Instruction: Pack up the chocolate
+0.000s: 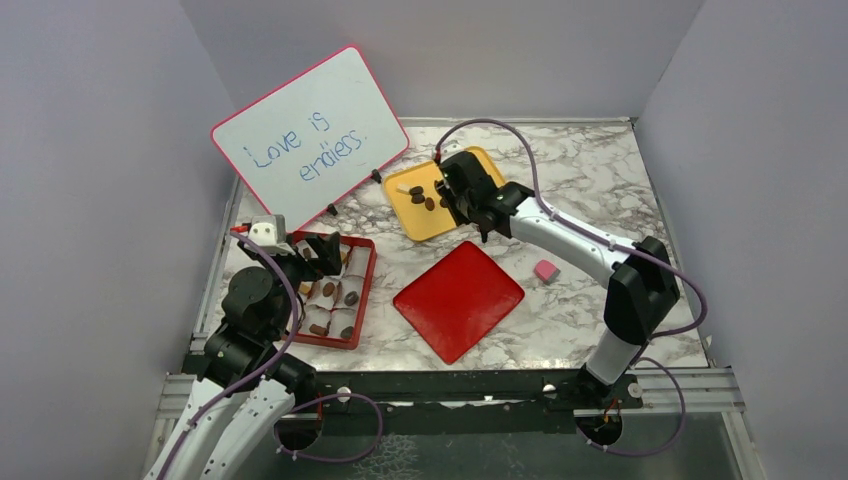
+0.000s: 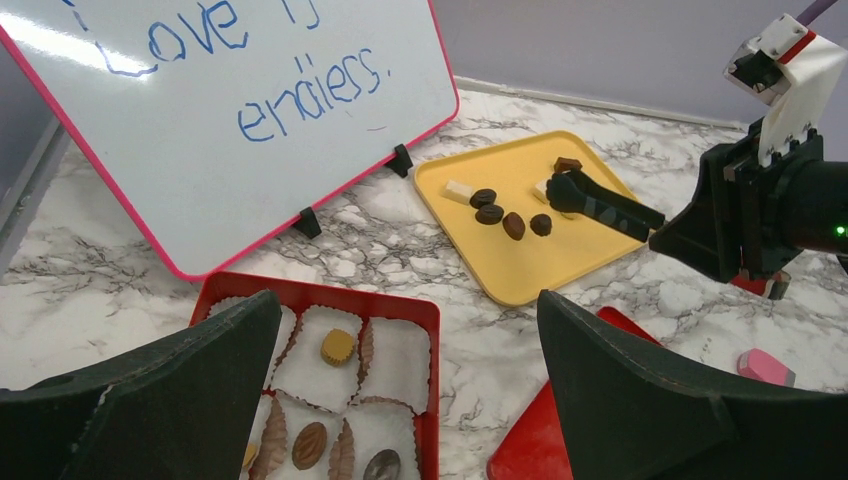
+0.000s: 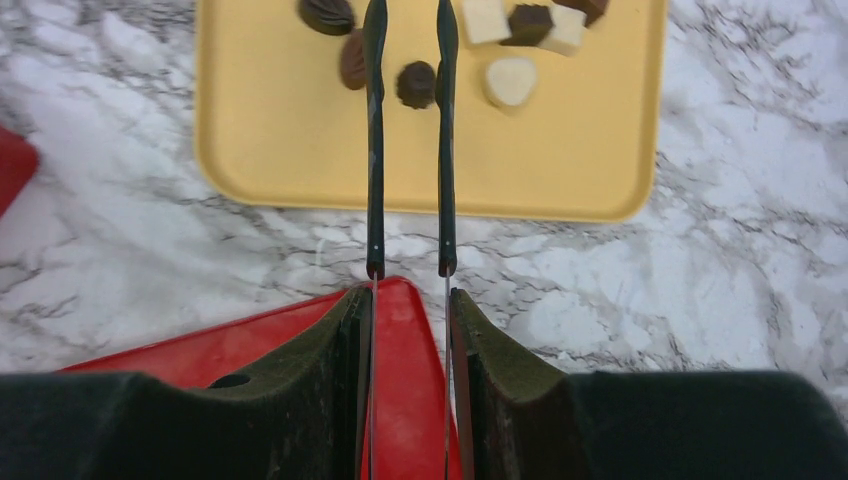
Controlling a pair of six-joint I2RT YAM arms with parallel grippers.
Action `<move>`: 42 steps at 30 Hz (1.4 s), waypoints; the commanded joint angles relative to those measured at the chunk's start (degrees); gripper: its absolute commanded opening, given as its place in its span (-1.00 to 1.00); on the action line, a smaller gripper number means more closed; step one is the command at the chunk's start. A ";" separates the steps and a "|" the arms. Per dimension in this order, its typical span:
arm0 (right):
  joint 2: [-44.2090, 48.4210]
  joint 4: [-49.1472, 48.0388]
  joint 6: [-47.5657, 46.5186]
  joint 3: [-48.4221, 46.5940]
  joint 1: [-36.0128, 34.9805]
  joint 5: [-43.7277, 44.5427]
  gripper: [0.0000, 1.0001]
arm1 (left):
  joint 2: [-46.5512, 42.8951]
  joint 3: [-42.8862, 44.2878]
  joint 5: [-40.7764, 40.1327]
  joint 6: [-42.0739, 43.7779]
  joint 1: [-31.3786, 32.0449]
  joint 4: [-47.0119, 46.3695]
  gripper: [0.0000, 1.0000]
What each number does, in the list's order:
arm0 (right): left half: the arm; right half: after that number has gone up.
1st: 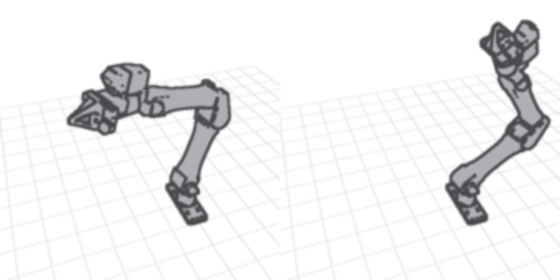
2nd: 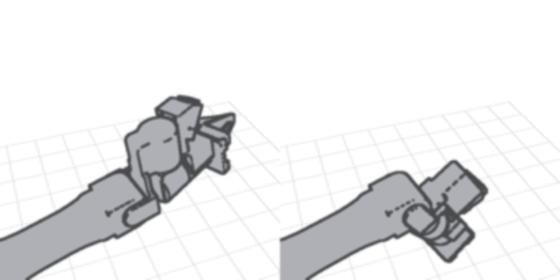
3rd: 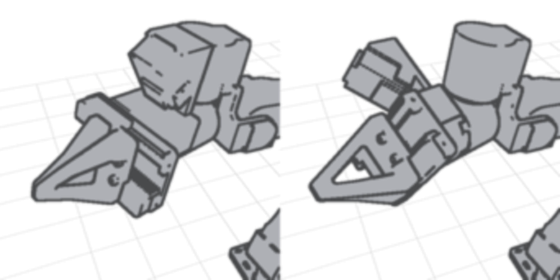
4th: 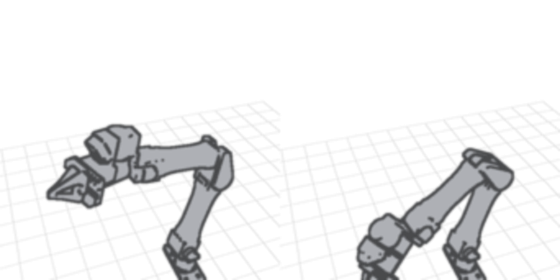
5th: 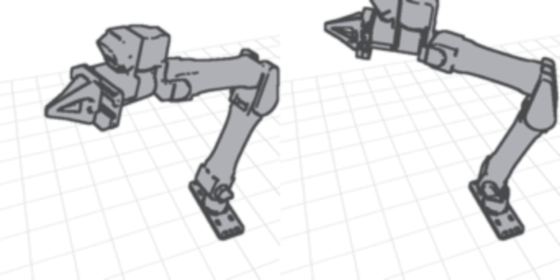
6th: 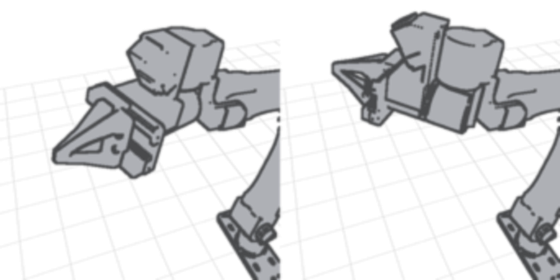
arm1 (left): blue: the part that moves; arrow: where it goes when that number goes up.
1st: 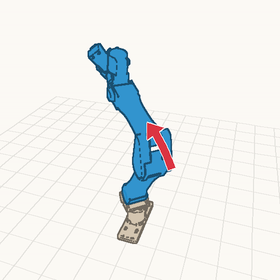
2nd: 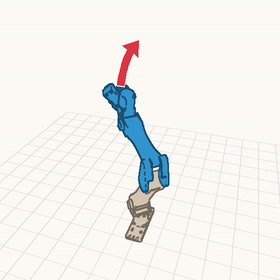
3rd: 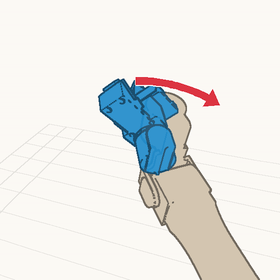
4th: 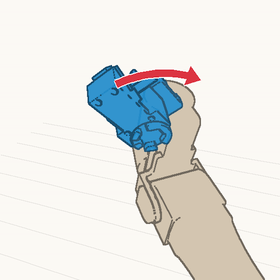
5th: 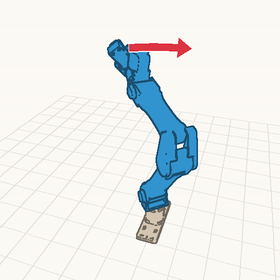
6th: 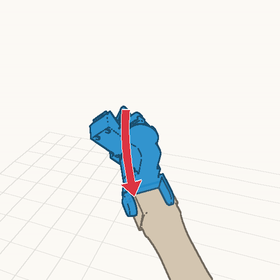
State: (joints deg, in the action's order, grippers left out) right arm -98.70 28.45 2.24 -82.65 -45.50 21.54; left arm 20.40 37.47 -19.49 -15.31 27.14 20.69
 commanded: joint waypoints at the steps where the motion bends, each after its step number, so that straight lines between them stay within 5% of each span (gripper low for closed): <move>1: 0.99 -1.14 1.63 1.08 3.98 1.34 -0.28 | 0.26 -0.25 2.34 0.89 0.07 -0.91 0.98; 33: -8.56 -4.38 3.03 0.91 11.91 -4.54 -0.23 | -0.89 -0.41 1.82 1.12 0.11 -0.83 0.98; 42: -8.10 -4.52 2.94 1.36 12.09 -5.42 -0.48 | -0.99 -0.47 1.73 1.15 0.11 -0.87 0.98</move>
State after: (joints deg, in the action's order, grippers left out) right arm -106.85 25.76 4.54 -80.25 -33.74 17.08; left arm 19.92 37.45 -18.46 -15.05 27.14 20.69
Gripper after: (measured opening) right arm 0.290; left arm 0.990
